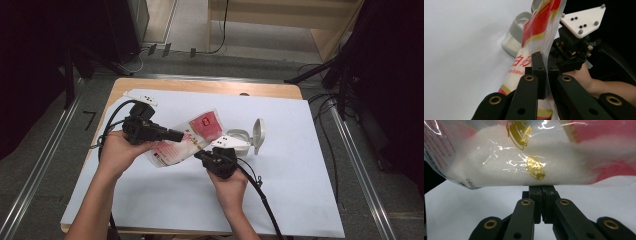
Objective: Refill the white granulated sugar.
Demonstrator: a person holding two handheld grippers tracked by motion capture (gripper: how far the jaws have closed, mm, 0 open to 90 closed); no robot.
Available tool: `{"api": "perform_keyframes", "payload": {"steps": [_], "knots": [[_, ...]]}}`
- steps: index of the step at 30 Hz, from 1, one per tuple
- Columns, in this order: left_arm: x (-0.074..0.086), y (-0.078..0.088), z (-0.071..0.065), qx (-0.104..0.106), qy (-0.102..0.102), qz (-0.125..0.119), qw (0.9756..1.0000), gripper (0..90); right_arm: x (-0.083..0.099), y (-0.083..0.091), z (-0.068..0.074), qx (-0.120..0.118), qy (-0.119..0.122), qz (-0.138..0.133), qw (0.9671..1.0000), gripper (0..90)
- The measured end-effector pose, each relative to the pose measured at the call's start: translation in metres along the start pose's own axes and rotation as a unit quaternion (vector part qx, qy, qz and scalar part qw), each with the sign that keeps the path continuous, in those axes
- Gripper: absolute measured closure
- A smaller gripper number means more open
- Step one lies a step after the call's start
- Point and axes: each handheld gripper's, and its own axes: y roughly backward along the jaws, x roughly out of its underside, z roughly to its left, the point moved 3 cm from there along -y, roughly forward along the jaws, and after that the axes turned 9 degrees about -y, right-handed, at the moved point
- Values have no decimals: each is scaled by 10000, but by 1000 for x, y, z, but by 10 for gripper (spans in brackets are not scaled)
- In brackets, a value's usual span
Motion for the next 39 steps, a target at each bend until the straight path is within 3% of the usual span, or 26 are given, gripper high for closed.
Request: {"api": "perform_keyframes", "payload": {"steps": [5,12,16,22,25,27,33,39], "knots": [[3,0,0,-12,-87,79,9999,900,-1,1,0,49,14,-7,10000,900],[5,-1,2,-179,-160,175,9996,900,-5,3,0,116,11,-28,9999,900],[7,-2,3,-373,-258,259,9986,900,-8,5,0,129,-2,-82,9999,900],[10,-3,4,-399,-287,373,9981,900,-12,8,1,140,12,-102,9998,900],[13,-5,3,-436,-411,442,9972,900,-15,9,0,173,43,-101,9998,900],[13,-6,3,-387,-394,437,9975,900,-16,9,0,190,43,-98,9998,900],[14,-10,6,-634,-297,384,9968,900,-19,10,-4,228,129,-76,9996,900],[15,-17,8,-597,-248,452,9969,900,-22,13,-5,226,299,-79,9993,900]]}}
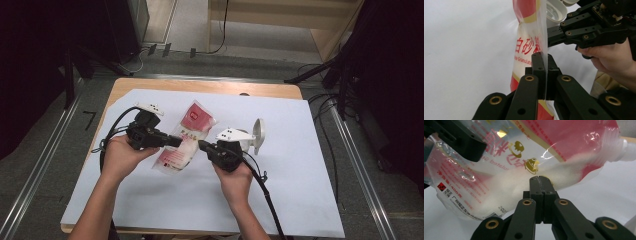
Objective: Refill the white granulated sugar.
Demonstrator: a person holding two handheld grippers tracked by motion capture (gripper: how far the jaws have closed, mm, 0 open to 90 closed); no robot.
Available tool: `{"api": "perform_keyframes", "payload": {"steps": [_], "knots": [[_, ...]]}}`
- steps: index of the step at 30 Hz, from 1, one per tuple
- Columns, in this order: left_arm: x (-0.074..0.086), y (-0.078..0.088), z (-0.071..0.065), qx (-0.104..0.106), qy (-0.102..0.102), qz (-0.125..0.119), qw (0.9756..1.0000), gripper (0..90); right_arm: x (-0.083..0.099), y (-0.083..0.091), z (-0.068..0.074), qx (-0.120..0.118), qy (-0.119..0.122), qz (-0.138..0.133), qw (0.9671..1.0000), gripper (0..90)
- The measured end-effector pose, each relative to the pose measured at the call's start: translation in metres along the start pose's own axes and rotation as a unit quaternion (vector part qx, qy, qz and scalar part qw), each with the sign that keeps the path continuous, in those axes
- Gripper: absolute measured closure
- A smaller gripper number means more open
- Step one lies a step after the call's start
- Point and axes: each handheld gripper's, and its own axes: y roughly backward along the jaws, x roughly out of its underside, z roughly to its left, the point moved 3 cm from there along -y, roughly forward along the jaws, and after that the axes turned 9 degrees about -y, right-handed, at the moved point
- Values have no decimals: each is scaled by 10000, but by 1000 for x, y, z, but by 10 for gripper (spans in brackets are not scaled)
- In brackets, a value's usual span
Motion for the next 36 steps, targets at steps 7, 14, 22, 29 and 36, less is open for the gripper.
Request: {"api": "perform_keyframes", "payload": {"steps": [7,14,22,29,36], "knots": [[-1,6,4,-56,41,-231,9997,900,-3,7,-1,-155,-4,76,9999,900],[0,12,13,-177,155,-516,9984,900,-7,20,-2,-274,200,232,9992,900],[-3,10,27,-255,237,-738,9967,900,-8,39,-6,-537,249,220,9980,878],[-8,3,45,-377,276,-832,9954,900,-6,54,-15,-565,302,156,9978,815],[-12,-14,64,-433,271,-835,9952,900,-1,68,-30,-533,331,331,9975,773]]}}
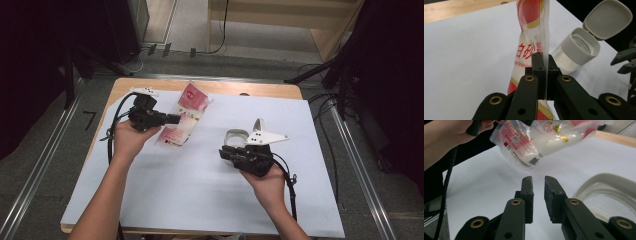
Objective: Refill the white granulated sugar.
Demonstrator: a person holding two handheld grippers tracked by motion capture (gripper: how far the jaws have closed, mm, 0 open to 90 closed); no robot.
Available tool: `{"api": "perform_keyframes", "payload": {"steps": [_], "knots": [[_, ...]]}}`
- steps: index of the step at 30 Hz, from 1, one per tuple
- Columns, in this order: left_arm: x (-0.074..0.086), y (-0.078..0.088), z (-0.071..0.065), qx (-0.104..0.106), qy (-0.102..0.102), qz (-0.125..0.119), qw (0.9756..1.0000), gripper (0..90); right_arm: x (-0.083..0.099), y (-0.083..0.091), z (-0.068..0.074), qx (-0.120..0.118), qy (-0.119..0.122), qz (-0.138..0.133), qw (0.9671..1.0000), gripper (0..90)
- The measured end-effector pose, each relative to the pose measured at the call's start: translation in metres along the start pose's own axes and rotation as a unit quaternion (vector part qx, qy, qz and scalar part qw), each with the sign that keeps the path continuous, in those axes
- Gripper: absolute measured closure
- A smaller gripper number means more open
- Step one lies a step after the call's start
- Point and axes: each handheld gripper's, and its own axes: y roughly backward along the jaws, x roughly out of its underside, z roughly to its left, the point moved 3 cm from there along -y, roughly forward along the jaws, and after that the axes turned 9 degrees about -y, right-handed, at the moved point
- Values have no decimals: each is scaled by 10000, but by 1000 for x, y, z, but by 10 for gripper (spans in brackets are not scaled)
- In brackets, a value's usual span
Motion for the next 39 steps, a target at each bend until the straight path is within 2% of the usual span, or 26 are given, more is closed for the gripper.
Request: {"api": "perform_keyframes", "payload": {"steps": [5,7,13,16,21,23,26,31,35,38,39], "knots": [[5,-12,5,-25,-53,141,9999,900,6,3,-7,-102,-103,96,9998,760],[8,-16,6,-41,-43,166,9998,900,11,5,-10,-54,-109,152,9998,756],[14,-17,9,-6,-55,21,10000,900,18,8,-13,11,72,172,9998,741],[17,-15,7,63,-116,13,9999,900,20,8,-15,-14,68,124,9999,739],[21,-11,3,55,-132,29,9999,900,23,9,-16,-45,79,135,9999,735],[23,-9,3,40,-109,59,9999,900,24,10,-17,-20,101,144,9998,732],[29,-5,3,137,-81,9,9999,900,24,16,-19,4,51,70,10000,732],[33,0,3,104,-108,15,9999,900,24,21,-21,-2,10,42,10000,732],[40,6,3,69,-174,12,9998,900,25,25,-21,84,106,2,9999,731],[45,9,2,119,-119,-7,9999,900,25,25,-21,110,120,37,9999,728],[47,10,2,67,-119,16,9999,900,26,25,-21,125,145,45,9998,727]]}}
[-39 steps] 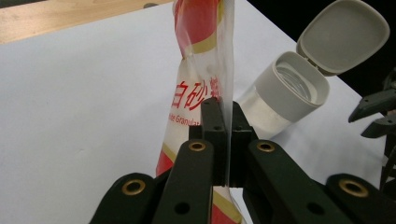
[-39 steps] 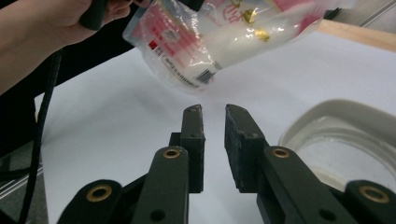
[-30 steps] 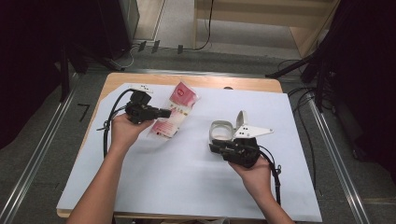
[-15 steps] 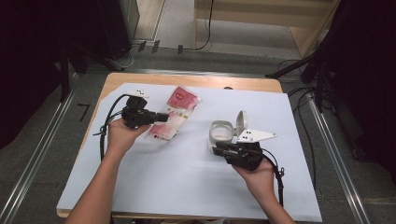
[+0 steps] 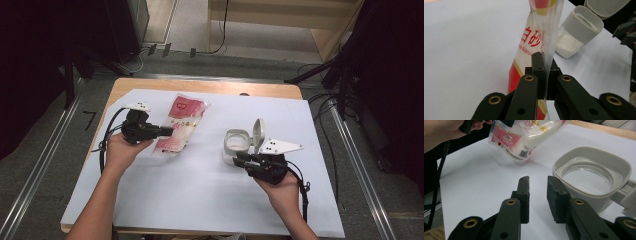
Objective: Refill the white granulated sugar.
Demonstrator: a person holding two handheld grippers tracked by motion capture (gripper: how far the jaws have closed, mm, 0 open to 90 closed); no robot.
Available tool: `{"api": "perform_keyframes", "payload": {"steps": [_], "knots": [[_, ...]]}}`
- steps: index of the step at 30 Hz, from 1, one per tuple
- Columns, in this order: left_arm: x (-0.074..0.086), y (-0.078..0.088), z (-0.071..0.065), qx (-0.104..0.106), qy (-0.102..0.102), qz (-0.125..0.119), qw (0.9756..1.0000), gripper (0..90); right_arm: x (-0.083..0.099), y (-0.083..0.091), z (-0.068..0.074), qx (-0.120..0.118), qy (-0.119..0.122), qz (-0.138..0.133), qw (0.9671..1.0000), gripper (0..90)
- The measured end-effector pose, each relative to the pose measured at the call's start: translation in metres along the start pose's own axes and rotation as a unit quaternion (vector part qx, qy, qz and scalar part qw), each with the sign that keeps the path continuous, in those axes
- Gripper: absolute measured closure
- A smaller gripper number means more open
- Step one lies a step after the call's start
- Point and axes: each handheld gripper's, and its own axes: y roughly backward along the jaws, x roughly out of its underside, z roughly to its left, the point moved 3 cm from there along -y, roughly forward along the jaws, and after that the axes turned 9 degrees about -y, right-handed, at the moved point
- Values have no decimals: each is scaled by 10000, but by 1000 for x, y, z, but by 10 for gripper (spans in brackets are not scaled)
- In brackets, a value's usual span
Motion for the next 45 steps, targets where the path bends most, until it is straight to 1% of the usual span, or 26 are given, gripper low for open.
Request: {"api": "perform_keyframes", "payload": {"steps": [1,4,6,10,11,13,15,17,22,24,25,26,30,34,36,37,41,43,45], "knots": [[3,3,0,29,-11,24,10000,900,1,0,0,17,-8,23,10000,726],[5,5,0,2,32,1,10000,900,1,0,0,21,-1,25,10000,726],[9,7,-1,34,41,21,10000,900,2,0,-1,28,1,36,10000,717],[12,10,-2,-23,69,46,10000,900,3,0,-2,31,-23,76,10000,708],[14,12,-2,-61,58,39,10000,900,3,0,-1,35,-7,88,10000,692],[19,13,-2,-27,72,17,10000,900,3,-1,-1,38,26,117,9999,683],[21,15,-3,20,38,31,10000,899,3,-2,-1,26,52,142,9999,671],[22,15,-3,17,31,18,10000,899,4,-3,-1,26,72,197,9998,661],[26,16,-5,48,8,35,10000,895,5,-6,-1,3,36,256,9997,625],[29,17,-6,45,35,39,10000,893,5,-6,-1,5,-4,331,9995,619],[31,18,-6,13,47,42,10000,893,5,-6,-1,5,-4,331,9995,619],[34,20,-7,45,52,69,10000,891,4,-7,-1,-12,-28,335,9994,615],[39,23,-9,-9,78,116,9999,886,3,-6,0,-47,5,316,9995,600],[41,23,-9,29,95,99,9999,871,2,-6,-1,-54,-25,285,9996,588],[43,24,-10,8,116,128,9999,871,2,-5,-2,-75,-31,306,9995,588],[44,25,-11,31,134,129,9998,872,1,-5,-2,-83,-25,304,9995,588],[47,26,-12,29,125,145,9998,865,0,-4,-2,-73,0,280,9996,588],[48,26,-13,7,134,164,9998,855,0,-4,-3,-75,6,274,9996,587],[48,26,-13,30,137,187,9997,841,-1,-4,-3,-58,-2,255,9997,587]]}}
